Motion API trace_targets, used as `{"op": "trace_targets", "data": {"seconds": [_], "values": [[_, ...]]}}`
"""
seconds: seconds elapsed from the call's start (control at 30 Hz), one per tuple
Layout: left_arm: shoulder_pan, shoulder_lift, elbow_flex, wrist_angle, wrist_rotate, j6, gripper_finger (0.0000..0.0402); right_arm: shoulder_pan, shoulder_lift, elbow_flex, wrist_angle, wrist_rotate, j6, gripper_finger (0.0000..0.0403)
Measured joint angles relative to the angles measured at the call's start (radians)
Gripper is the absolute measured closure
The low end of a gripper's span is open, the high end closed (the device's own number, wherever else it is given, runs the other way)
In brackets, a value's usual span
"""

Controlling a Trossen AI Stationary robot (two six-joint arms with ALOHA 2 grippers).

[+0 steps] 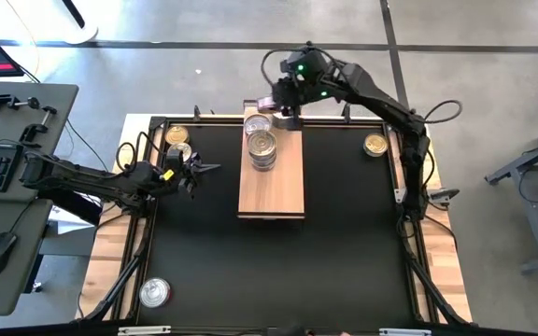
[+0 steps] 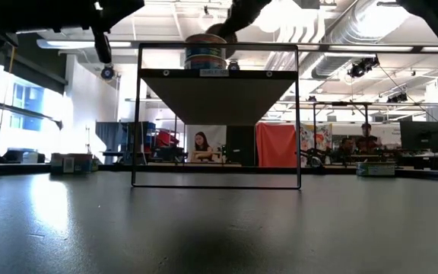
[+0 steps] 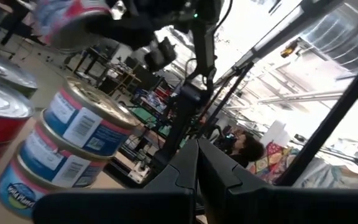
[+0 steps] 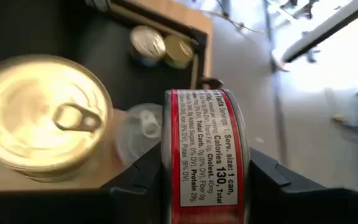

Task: Stack canned seafood by type on shelf
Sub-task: Stack the red tuna can on top of the red tuna can on the shelf

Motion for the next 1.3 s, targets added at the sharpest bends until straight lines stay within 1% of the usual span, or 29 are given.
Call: {"op": "trace_targets", "data": {"seconds": [0.1,0.2,0.27,0.33,0.37,0.5,0.6,0.7,0.8,0.87,0.97,1.1,1.3], "values": [[0.000,0.000,0.000,-0.010,-0.013,-0.017,0.0401,-0.039,-0.023,-0.001,0.001,-0.104,0.061,0.0265],[-0.001,0.000,0.000,-0.012,-0.022,-0.036,0.0401,-0.070,-0.079,-0.003,-0.007,-0.111,0.059,0.0265],[-0.002,0.000,0.000,-0.012,-0.023,-0.036,0.0401,-0.086,-0.144,-0.047,0.004,-0.111,0.059,0.0265],[-0.001,0.000,0.000,-0.012,-0.027,-0.036,0.0401,-0.092,-0.226,-0.147,0.007,-0.110,0.050,0.0265],[-0.001,0.000,0.000,-0.012,-0.034,-0.036,0.0401,-0.088,-0.273,-0.221,0.008,-0.104,0.041,0.0265],[-0.001,0.000,0.000,-0.011,-0.061,-0.043,0.0402,-0.043,-0.437,-0.548,0.050,-0.016,-0.031,0.0265],[-0.001,0.000,0.000,-0.011,-0.074,-0.048,0.0401,-0.018,-0.503,-0.731,0.237,0.017,-0.046,0.0265],[-0.001,0.000,0.000,-0.008,-0.076,-0.055,0.0402,-0.023,-0.517,-0.817,0.440,0.013,-0.049,0.0265],[-0.005,0.000,0.000,-0.008,-0.073,-0.064,0.0402,-0.054,-0.482,-0.834,0.581,-0.029,0.008,0.0265],[-0.008,0.000,0.000,-0.009,-0.072,-0.064,0.0402,-0.068,-0.440,-0.822,0.628,-0.079,0.060,0.0265],[-0.013,0.000,0.000,-0.011,-0.072,-0.062,0.0402,-0.063,-0.364,-0.787,0.703,-0.101,0.060,0.0265],[-0.015,0.000,0.000,-0.013,-0.066,-0.055,0.0401,-0.060,-0.257,-0.706,0.715,-0.115,0.084,0.0265],[-0.019,0.000,0.000,-0.016,-0.041,-0.048,0.0401,-0.062,-0.151,-0.586,0.721,-0.154,0.093,0.0265]]}}
